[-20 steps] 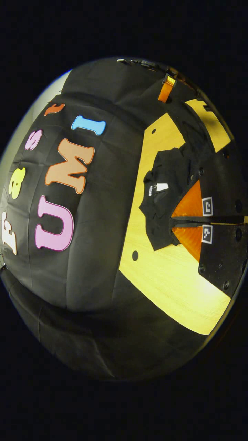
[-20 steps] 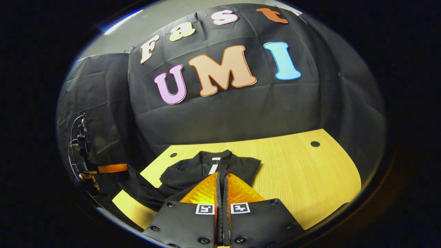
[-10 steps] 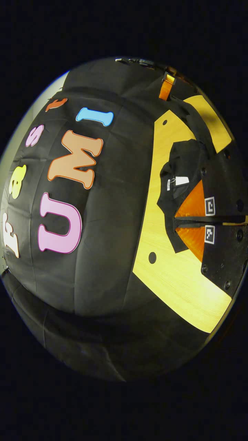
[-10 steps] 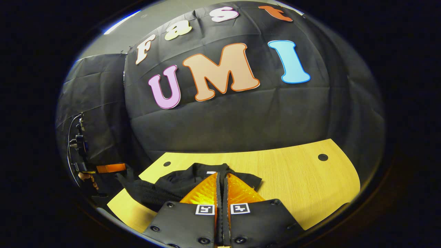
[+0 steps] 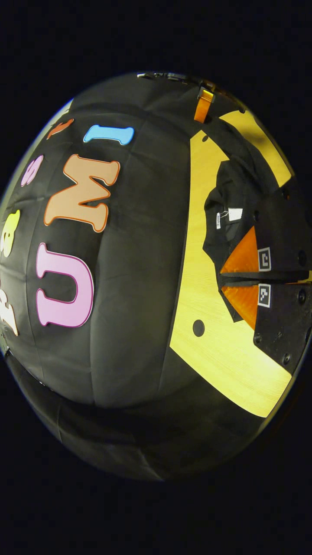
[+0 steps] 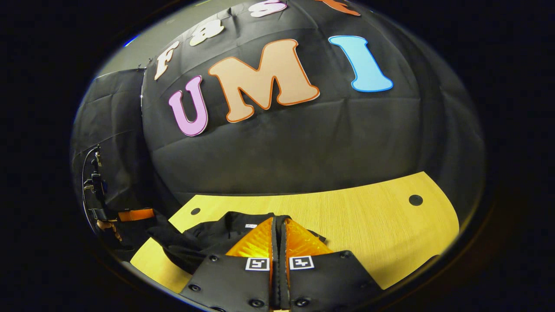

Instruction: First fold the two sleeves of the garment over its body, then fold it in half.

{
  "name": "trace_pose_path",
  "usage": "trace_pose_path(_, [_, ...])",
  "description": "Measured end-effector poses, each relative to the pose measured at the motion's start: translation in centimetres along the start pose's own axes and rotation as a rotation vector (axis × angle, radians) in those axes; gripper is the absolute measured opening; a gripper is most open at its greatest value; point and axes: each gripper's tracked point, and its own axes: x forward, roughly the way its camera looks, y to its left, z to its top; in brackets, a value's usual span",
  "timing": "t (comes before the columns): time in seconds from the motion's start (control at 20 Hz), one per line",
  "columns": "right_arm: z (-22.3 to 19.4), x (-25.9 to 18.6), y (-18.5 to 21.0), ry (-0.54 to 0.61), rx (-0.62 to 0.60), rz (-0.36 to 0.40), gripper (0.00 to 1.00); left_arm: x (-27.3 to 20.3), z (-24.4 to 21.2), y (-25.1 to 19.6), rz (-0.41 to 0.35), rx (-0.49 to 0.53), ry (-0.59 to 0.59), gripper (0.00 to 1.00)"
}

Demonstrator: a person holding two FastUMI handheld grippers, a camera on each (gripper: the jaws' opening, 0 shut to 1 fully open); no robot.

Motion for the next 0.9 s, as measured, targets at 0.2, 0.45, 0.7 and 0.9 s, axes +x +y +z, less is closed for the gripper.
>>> trace_pose_path(0.2, [0.3,1.4,-1.8,-0.005,0.027,-0.07,0.08,1.2,2.2,3.7,0.198,0.044,-0.078,0.07])
trace_pose_path(0.45, [4.8,0.1,-4.3,-0.196,-0.047,-0.205,0.97,0.2,7.8,3.5,0.23,0.084,-0.31,0.92])
trace_pose_path(0.7, [4.9,-1.9,-4.0,-0.208,-0.052,-0.214,0.97,-1.7,7.9,3.0,0.226,0.088,-0.291,0.93])
trace_pose_path(0.9, [5.5,-6.5,-1.7,-0.26,-0.067,-0.214,0.97,-6.7,9.1,2.9,0.22,0.095,-0.356,0.93])
